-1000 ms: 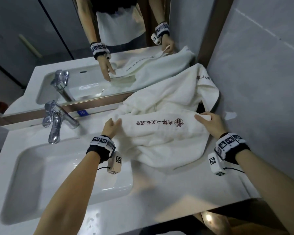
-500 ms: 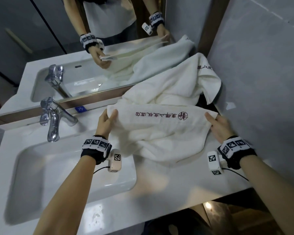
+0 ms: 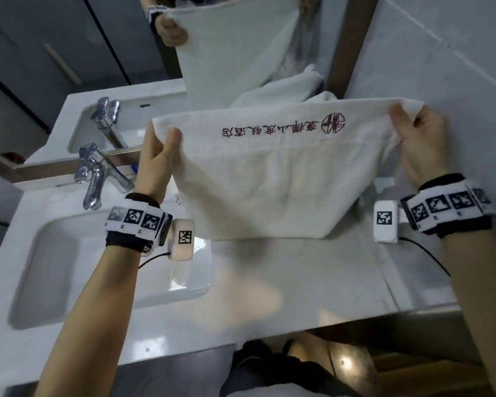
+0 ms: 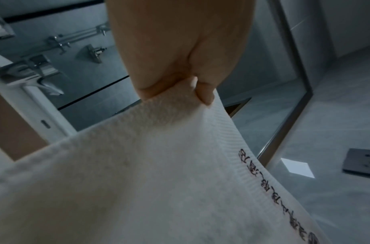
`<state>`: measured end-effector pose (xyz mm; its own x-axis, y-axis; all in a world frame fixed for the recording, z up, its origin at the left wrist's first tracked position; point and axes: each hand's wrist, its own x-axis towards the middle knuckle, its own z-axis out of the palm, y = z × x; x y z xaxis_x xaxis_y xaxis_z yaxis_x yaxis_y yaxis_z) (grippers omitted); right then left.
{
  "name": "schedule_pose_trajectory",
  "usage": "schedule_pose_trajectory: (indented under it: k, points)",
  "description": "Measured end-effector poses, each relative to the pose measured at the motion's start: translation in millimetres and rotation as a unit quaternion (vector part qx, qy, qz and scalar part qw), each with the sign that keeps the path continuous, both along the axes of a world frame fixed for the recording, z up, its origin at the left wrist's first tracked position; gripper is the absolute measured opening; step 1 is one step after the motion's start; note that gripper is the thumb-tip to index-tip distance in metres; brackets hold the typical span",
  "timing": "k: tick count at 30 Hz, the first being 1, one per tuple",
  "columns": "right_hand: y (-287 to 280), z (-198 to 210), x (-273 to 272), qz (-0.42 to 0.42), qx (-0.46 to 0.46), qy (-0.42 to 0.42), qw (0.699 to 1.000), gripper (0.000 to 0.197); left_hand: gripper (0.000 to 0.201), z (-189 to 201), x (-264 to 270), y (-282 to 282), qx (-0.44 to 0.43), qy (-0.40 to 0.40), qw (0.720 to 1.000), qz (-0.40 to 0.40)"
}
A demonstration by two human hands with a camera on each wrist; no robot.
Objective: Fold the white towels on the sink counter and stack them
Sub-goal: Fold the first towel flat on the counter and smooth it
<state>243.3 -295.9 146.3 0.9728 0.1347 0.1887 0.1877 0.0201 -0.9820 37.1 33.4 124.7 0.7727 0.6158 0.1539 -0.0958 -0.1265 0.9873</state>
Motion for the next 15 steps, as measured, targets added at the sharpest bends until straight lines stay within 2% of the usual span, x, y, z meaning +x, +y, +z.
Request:
schedule_pose_trajectory:
  k: [3, 5, 8, 11, 15]
  points:
    - [-6.0, 24.0, 4.6, -0.016, -0.022, -0.050, 0.998, 0.011, 0.018, 16.4, -16.0, -16.8, 0.012, -0.009, 1.000, 0.012]
    - [-9.1, 35.5, 6.6, 0.006, -0.023, -0.078, 0.997, 0.004, 0.018, 23.6, -25.4, -26.2, 0.008, -0.018, 0.999, 0.025]
    - [-13.8, 44.6, 4.7, 0.055, -0.013, -0.121, 0.991, 0.021, 0.021, 28.9, -39.2, -36.8, -0.002, -0.020, 0.999, 0.038]
    - [-19.2, 43.9, 4.3, 0.071, 0.010, -0.116, 0.991, 0.031, 0.027, 26.2, -53.2, -40.8, -0.005, 0.004, 0.999, 0.052]
    - [-25.2, 32.1, 3.1, 0.102, -0.024, -0.090, 0.990, 0.021, 0.026, 14.8, -66.8, -35.5, -0.042, 0.046, 0.998, 0.028]
